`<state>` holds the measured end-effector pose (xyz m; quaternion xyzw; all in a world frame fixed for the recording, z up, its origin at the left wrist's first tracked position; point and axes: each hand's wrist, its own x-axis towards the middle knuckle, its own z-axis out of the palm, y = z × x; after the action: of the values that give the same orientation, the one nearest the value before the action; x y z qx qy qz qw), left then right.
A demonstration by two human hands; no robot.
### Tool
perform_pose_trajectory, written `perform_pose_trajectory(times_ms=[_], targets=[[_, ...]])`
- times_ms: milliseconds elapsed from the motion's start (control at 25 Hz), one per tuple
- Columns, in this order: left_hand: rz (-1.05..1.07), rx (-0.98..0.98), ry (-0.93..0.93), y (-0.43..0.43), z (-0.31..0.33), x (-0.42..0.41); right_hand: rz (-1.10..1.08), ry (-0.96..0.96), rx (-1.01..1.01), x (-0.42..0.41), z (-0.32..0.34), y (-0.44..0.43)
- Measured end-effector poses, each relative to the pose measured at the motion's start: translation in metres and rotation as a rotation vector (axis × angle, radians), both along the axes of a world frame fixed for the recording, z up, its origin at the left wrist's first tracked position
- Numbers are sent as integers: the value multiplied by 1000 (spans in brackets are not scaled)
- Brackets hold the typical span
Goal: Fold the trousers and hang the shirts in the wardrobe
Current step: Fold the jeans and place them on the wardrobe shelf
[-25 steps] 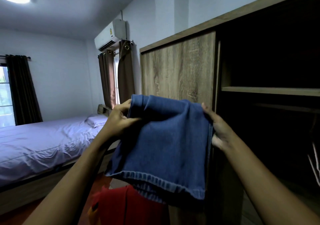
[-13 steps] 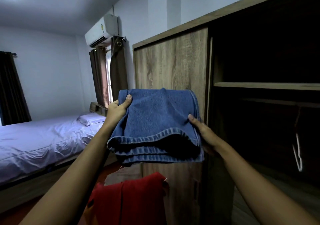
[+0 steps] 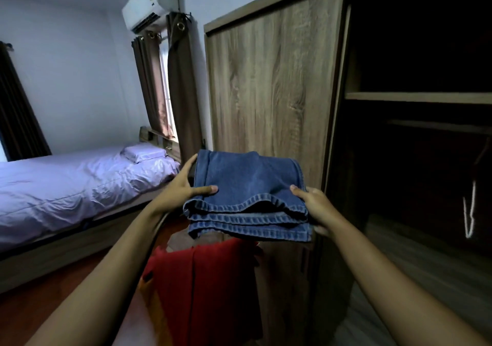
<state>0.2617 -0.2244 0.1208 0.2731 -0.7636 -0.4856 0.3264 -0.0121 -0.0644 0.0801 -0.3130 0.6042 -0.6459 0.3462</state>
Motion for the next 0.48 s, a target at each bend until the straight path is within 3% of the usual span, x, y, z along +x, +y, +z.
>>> perform_pose_trajectory(times_ms=[360, 480], targets=[[-11, 52, 194, -36, -42, -34, -23, -38, -14, -12, -12, -8], [-125, 48, 181, -49, -51, -49, -79, 139, 27, -16, -20, -10]])
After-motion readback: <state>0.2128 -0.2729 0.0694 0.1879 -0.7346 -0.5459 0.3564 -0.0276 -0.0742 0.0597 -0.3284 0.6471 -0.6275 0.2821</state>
